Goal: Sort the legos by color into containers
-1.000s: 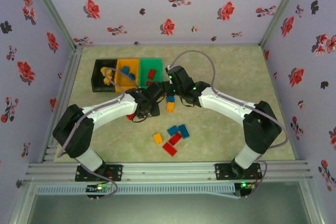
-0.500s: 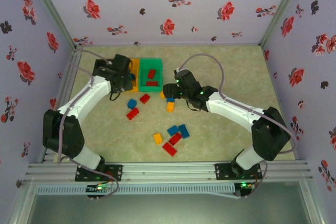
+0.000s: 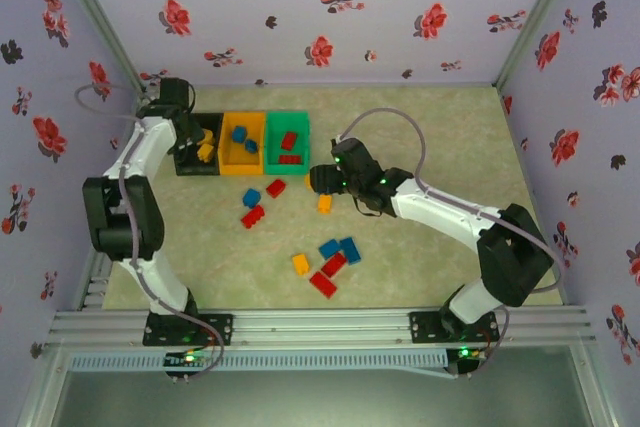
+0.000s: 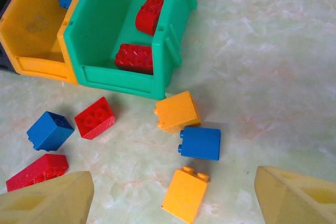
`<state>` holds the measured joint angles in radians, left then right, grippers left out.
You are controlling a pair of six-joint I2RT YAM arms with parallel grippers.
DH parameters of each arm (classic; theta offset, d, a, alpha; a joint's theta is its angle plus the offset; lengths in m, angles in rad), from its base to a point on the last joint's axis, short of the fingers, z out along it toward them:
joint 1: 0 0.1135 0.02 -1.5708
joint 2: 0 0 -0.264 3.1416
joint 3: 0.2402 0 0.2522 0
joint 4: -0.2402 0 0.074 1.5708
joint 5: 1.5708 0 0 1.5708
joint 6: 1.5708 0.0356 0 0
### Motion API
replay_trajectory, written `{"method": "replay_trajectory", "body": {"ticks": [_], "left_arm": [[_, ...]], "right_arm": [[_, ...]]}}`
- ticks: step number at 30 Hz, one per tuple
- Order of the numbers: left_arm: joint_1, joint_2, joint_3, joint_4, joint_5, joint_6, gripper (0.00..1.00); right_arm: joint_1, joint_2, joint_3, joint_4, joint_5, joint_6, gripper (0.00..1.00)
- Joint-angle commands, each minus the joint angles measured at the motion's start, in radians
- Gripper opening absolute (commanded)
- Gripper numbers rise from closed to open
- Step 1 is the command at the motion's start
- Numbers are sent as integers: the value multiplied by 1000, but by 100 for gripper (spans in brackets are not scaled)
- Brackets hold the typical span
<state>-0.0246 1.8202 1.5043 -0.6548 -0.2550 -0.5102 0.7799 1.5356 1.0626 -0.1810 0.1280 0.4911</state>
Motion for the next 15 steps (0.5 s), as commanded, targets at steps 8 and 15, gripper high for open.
{"method": "replay_trajectory", "body": {"ticks": [8, 15], "left_arm": [[18, 143, 126, 16, -16, -14, 38], [22, 160, 161, 0, -20, -8, 63]], "right_arm": [[35, 5, 6, -17, -1, 29, 81], [57, 44, 37, -30, -6, 25, 81]]}}
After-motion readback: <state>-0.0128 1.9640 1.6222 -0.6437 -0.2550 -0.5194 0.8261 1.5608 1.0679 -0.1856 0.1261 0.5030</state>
